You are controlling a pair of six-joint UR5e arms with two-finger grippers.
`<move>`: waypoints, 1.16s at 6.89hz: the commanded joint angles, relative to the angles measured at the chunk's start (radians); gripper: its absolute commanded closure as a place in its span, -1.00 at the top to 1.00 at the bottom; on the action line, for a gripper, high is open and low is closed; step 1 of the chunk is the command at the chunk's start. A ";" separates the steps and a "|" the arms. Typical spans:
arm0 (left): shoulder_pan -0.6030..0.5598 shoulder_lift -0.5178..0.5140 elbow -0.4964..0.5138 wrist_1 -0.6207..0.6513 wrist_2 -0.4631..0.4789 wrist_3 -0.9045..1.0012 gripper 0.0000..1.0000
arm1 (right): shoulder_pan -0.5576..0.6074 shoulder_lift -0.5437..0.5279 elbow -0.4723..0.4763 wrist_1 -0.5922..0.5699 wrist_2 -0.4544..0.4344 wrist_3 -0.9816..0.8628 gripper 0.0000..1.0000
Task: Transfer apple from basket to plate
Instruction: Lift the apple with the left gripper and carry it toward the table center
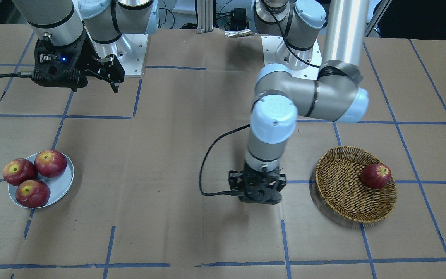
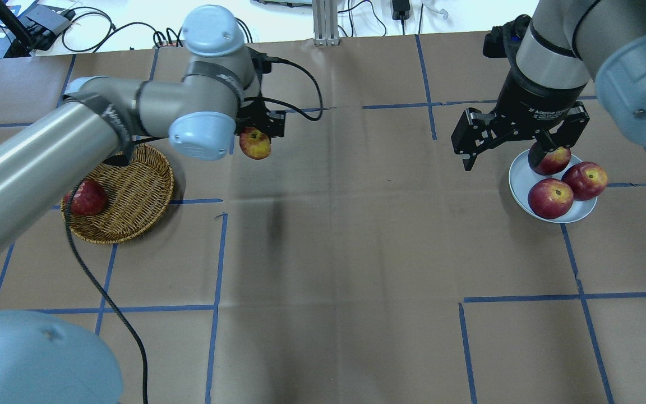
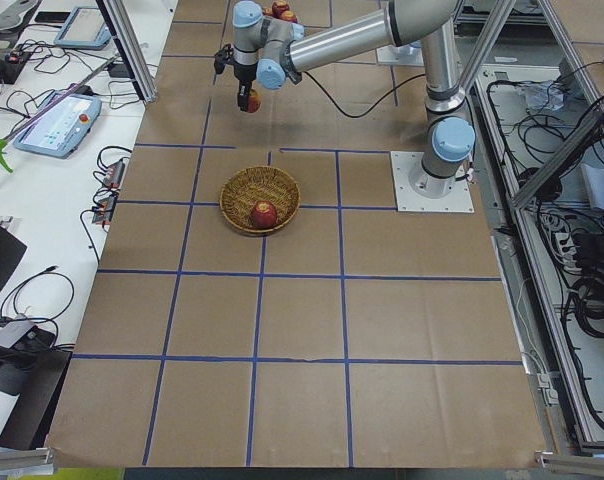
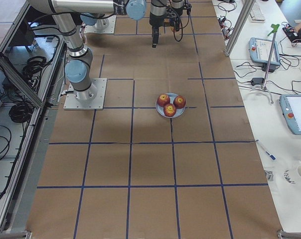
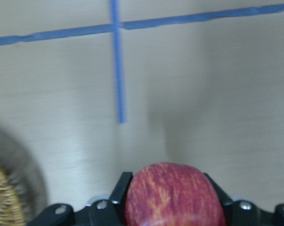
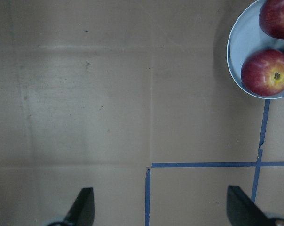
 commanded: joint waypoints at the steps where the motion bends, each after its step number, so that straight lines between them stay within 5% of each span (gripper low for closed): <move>1: -0.152 -0.147 0.111 0.003 0.027 -0.182 -0.39 | 0.002 0.000 0.001 0.000 0.001 0.000 1.00; 6: -0.160 -0.167 0.073 0.002 -0.044 -0.185 -0.29 | 0.002 -0.002 0.001 0.000 0.000 0.000 1.00; 7: -0.160 -0.170 0.072 0.000 -0.044 -0.185 -0.21 | 0.000 0.000 -0.001 0.000 0.000 0.000 1.00; 8: -0.158 -0.169 0.061 0.002 -0.042 -0.185 0.14 | 0.000 -0.002 0.000 0.000 0.000 0.000 1.00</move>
